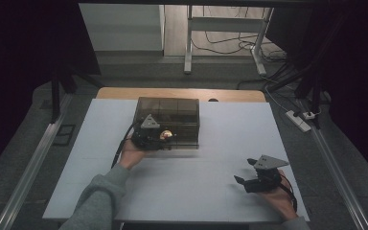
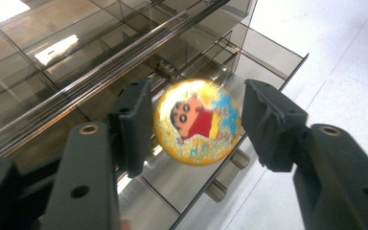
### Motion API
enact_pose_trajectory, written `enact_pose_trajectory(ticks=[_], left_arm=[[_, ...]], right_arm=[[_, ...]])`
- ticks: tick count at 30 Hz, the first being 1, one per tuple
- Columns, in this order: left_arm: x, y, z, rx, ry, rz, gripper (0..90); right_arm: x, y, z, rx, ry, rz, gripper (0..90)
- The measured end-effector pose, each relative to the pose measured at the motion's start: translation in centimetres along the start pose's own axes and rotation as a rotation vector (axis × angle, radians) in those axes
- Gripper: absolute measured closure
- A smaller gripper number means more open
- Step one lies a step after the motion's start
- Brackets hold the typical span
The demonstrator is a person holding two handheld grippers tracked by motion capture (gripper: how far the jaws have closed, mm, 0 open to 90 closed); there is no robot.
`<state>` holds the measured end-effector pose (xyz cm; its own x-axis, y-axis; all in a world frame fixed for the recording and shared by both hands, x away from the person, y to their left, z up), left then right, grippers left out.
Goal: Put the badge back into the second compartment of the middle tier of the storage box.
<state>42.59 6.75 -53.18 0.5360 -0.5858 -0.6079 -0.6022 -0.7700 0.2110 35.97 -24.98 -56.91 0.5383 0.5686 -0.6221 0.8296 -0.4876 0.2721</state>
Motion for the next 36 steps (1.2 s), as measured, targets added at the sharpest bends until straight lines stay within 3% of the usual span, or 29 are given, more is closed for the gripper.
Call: enact_pose_trajectory(ticks=[15,36], left_arm=[[-0.5,0.1,-0.1,-0.012,0.007,0.016,38.7],[-3.1,0.5,1.0,-0.04,0.019,0.059,34.1]], right_arm=[[0.0,0.0,0.0,0.0,-0.002,0.0,14.7],[0.0,0.1,-0.2,0.004,0.02,0.004,14.9]])
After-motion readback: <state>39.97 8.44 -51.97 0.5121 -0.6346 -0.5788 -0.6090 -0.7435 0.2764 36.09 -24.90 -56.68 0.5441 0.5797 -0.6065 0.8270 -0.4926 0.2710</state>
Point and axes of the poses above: each handheld gripper's, and its own axes: x roughly forward along the jaws, z roughly out of its underside, y roughly to its right, the point moved 9 cm from there along x, roughly forward along the jaws, and after that the axes turned 13 degrees about -x, right-handed, at the moved point
